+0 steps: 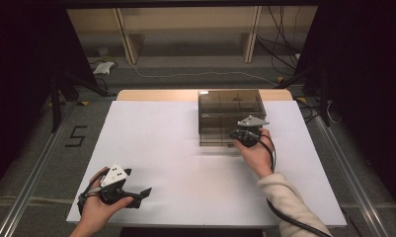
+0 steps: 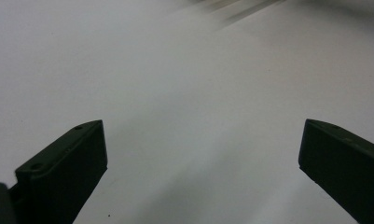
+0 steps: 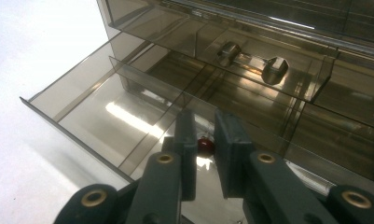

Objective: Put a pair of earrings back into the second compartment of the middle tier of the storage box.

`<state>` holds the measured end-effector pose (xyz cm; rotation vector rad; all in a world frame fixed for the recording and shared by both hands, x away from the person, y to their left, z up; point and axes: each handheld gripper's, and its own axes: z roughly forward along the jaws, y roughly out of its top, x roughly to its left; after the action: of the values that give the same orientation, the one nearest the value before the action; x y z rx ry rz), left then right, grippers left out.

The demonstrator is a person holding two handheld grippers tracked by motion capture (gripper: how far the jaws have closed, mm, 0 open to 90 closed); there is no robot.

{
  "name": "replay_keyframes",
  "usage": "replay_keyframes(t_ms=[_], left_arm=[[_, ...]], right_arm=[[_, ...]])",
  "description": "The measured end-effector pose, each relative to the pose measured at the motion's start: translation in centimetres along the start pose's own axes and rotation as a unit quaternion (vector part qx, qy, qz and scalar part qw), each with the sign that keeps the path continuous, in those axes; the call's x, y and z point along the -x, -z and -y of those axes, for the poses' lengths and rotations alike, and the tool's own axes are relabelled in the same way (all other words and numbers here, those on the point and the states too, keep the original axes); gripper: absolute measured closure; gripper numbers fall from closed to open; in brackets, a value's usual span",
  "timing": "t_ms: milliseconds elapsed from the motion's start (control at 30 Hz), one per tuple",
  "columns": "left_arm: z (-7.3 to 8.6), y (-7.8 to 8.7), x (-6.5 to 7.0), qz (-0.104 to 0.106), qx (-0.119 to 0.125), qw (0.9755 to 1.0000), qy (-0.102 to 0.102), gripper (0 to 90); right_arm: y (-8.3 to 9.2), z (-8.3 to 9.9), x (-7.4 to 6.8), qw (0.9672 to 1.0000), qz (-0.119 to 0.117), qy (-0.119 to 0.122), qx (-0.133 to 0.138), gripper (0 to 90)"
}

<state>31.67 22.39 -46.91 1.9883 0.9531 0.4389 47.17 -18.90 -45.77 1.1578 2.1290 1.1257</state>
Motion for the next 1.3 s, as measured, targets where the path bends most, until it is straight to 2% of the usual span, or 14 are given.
replay_keyframes(t_ms=[533, 733, 933, 1200, 1300], left_arm=[[0.0, 0.0, 0.0, 0.000, 0.000, 1.0000, 0.000, 0.8], [0.0, 0.1, 0.0, -0.001, 0.003, 1.0000, 0.002, 0.8], [0.0, 0.1, 0.0, -0.001, 0.003, 1.0000, 0.002, 0.8], [0.1, 0.2, -0.1, 0.000, 0.003, 1.0000, 0.004, 0.8], [0.1, 0.1, -0.2, 0.001, 0.004, 1.0000, 0.006, 0.8]], right_arm=[[0.1, 0.1, 0.2, 1.0000, 0.003, -0.001, 0.003, 77.1], [0.7, 0.1, 0.4, 0.9999, 0.002, -0.006, 0.015, 69.2], [1.9, 0.5, 0.5, 0.9988, -0.018, -0.004, 0.044, 57.8], [2.8, 1.2, -0.3, 0.9982, -0.044, 0.020, 0.034, 42.7], [3.3, 1.6, -0.7, 0.9976, -0.053, 0.021, 0.038, 37.6]])
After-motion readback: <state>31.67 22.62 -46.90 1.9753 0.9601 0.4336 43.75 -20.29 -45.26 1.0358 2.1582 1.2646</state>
